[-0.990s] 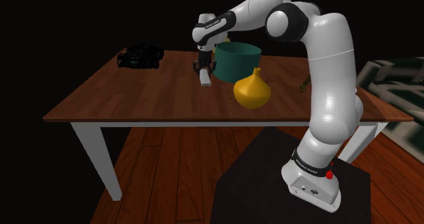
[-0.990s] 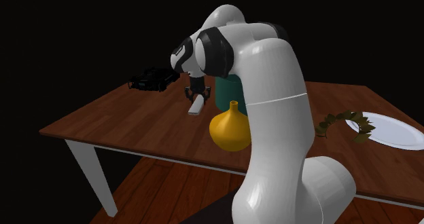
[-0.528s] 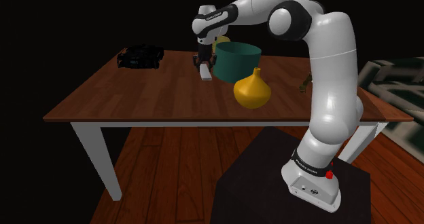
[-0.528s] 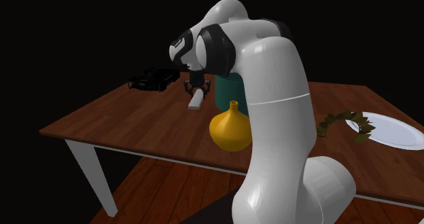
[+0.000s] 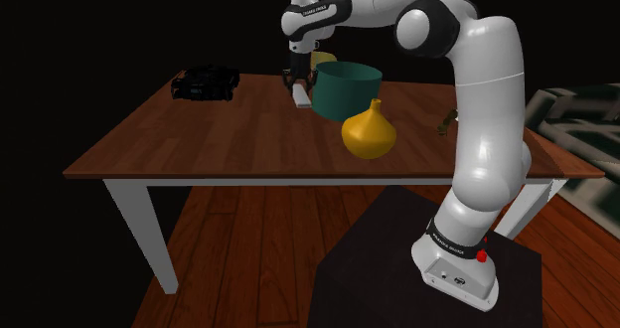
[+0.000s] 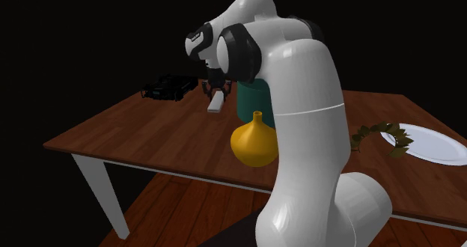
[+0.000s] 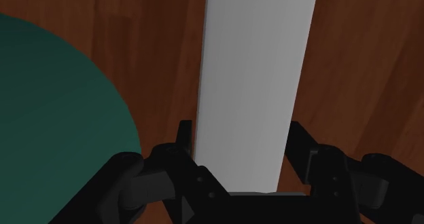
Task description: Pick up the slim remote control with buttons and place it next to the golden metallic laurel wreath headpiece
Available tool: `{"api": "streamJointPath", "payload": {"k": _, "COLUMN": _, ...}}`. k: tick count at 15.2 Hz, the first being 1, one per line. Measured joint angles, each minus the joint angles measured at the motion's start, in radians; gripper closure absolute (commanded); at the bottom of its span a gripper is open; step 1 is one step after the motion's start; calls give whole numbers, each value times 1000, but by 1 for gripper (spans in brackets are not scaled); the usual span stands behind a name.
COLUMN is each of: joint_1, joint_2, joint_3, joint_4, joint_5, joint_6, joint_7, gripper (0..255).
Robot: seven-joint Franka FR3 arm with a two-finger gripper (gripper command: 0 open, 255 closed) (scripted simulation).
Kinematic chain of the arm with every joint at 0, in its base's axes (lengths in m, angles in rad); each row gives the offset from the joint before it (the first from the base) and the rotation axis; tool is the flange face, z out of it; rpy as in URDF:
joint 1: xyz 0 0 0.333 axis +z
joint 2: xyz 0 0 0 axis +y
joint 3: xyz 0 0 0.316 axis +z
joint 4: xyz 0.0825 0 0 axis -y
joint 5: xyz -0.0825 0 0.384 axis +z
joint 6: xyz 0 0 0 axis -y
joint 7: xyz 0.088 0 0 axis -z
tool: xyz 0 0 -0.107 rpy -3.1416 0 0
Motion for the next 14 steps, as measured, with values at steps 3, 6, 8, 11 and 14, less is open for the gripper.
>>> {"api": "streamJointPath", "payload": {"k": 3, "joint_1": 0, "joint_2": -1, "joint_3": 0, "joint_4": 44, "joint_5": 0, "joint_6": -44, "joint_7": 1, "gripper": 255}}
{"api": "streamJointPath", "payload": {"k": 6, "joint_1": -1, "joint_2": -9, "joint_3": -1, "joint_4": 70, "joint_5": -1, "joint_6": -79, "joint_7": 0, "gripper": 255}}
{"api": "streamJointPath", "payload": {"k": 8, "joint_1": -1, "joint_2": -11, "joint_3": -1, "joint_4": 93, "joint_5": -1, "joint_6": -104, "joint_7": 0, "gripper": 255}}
{"api": "streamJointPath", "payload": {"k": 11, "joint_1": -3, "joint_2": -7, "joint_3": -1, "joint_4": 139, "joint_5": -1, "joint_6": -146, "joint_7": 0, "gripper": 255}}
{"api": "streamJointPath", "payload": {"k": 14, "joint_1": -4, "joint_2": -4, "joint_3": -2, "joint_4": 185, "joint_5": -1, "joint_6": -188, "joint_7": 0, "gripper": 255}}
